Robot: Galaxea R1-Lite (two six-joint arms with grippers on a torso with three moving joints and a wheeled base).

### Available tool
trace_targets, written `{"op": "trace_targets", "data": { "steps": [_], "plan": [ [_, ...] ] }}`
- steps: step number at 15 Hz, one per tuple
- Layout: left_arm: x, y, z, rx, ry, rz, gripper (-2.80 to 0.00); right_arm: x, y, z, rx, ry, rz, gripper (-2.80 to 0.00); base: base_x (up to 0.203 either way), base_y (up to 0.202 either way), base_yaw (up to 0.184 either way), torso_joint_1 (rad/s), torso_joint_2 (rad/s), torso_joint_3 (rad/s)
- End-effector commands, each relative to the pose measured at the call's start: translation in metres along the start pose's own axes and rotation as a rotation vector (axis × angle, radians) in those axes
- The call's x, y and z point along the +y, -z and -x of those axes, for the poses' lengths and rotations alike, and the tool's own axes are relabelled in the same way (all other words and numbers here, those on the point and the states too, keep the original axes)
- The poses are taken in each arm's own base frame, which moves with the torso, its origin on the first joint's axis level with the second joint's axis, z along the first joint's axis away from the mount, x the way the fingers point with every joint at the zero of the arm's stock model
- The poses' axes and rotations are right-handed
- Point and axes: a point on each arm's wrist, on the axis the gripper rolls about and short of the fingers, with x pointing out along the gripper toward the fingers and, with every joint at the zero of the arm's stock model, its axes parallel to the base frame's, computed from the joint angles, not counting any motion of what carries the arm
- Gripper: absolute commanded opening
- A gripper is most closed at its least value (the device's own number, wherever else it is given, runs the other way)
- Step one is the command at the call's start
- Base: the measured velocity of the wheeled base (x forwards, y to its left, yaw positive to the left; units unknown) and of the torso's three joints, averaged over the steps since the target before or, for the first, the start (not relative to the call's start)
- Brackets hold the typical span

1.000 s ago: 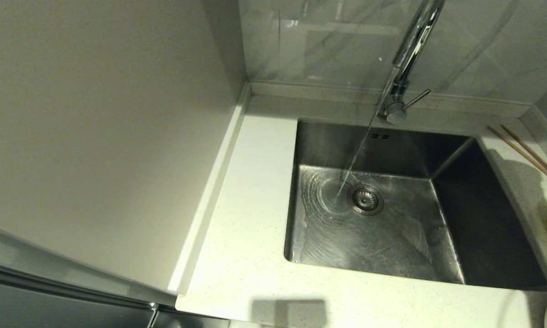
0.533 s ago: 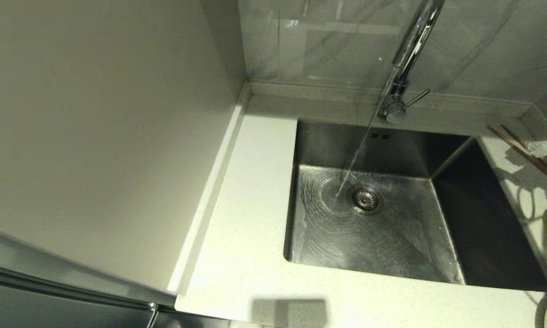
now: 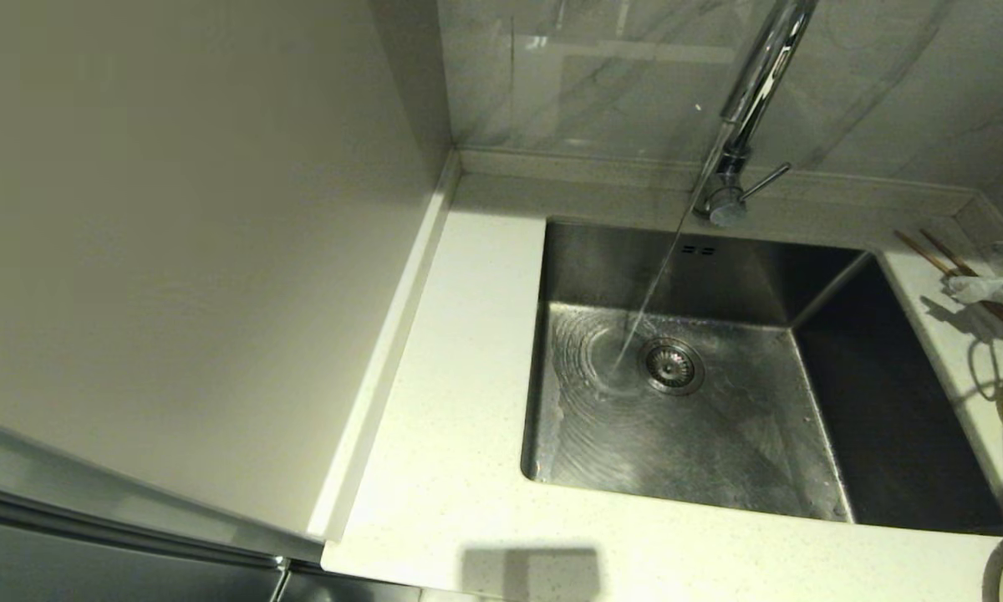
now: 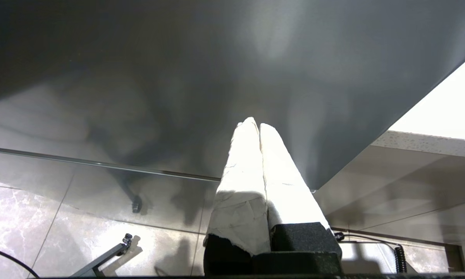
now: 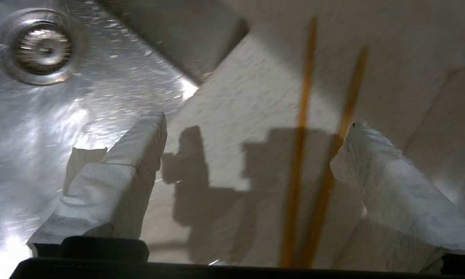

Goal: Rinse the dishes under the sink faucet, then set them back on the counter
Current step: Pick up the chopsticks

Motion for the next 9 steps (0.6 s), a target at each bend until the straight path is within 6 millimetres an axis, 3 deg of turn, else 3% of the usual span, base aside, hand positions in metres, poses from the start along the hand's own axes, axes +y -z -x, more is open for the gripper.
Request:
{"op": "trace_targets", "data": {
  "steps": [1,5,9],
  "plan": [
    [0.000,0.000,0.000,-0.002,0.000,0.001,-2.80,-0.004,0.005,-0.006,-0.024,0.015,0.041,0.00,0.000,0.000,0.000,0.000,0.00,0.000],
    [0.000,0.000,0.000,-0.002,0.000,0.001,-2.80,-0.015,0.006,-0.015,-0.091,0.082,0.173,0.00,0.000,0.000,0.000,0.000,0.00,0.000],
    [0.000,0.000,0.000,-0.002,0.000,0.001,-2.80,-0.008,0.008,-0.022,-0.074,0.075,0.178,0.00,0.000,0.000,0.000,0.000,0.00,0.000]
  ]
}}
